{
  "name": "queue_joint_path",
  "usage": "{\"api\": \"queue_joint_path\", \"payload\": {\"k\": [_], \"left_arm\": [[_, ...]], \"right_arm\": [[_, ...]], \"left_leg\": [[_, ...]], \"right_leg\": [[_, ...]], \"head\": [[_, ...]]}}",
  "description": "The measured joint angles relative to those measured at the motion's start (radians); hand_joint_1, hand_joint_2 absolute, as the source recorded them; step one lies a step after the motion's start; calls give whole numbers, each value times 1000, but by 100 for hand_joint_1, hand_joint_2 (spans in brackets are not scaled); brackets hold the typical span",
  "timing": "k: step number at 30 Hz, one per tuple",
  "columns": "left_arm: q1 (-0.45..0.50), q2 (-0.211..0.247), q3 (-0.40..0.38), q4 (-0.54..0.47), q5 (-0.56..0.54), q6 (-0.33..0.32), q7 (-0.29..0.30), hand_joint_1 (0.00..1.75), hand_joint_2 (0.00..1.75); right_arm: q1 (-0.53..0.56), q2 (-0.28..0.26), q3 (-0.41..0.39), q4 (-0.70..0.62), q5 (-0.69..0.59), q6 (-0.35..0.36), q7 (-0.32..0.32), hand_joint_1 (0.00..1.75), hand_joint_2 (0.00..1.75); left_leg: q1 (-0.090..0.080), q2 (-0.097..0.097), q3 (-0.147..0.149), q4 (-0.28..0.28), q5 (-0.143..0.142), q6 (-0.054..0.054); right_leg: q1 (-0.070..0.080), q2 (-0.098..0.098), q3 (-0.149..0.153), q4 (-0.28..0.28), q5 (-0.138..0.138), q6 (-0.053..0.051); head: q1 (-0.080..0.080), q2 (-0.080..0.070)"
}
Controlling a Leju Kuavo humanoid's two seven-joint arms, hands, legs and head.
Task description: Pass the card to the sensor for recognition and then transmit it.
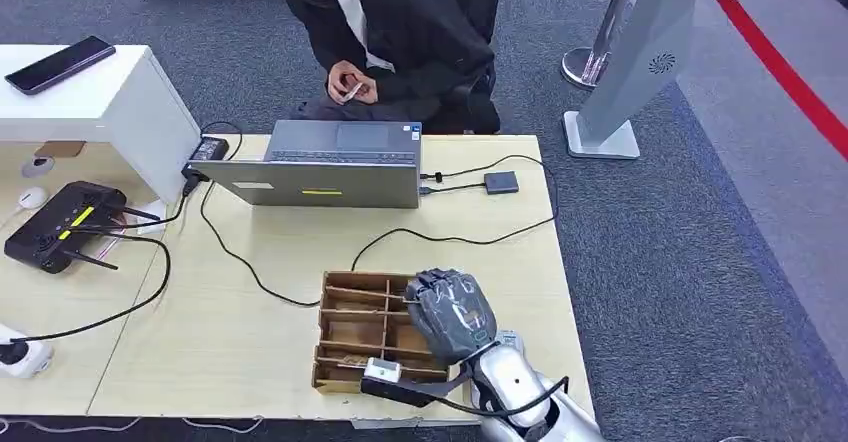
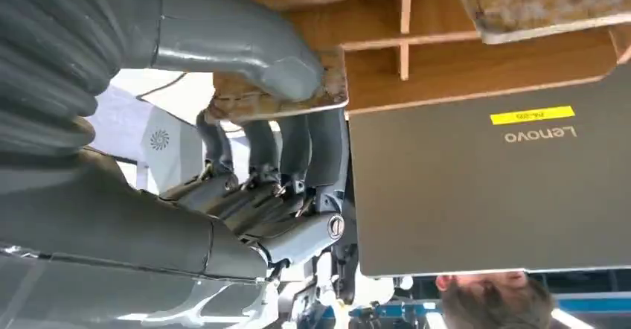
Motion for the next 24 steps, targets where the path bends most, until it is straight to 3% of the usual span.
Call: {"api": "queue_joint_path", "payload": {"k": [4,13,24], "left_arm": [[0,0,0,0,0,0,1,0,0],[0,0,0,0,-1,-1,2,0,0],[0,1,0,0,8,0,-2,0,0]], "right_arm": [[0,2,0,0,-1,0,0,154,175],[1,2,0,0,-5,-16,-9,175,175],[8,8,-2,-71,40,-144,-61,175,175]], "left_leg": [[0,0,0,0,0,0],[0,0,0,0,0,0],[0,0,0,0,0,0]], "right_leg": [[0,0,0,0,0,0],[0,0,0,0,0,0],[0,0,0,0,0,0]], "head": [[0,0],[0,0],[0,0]]}}
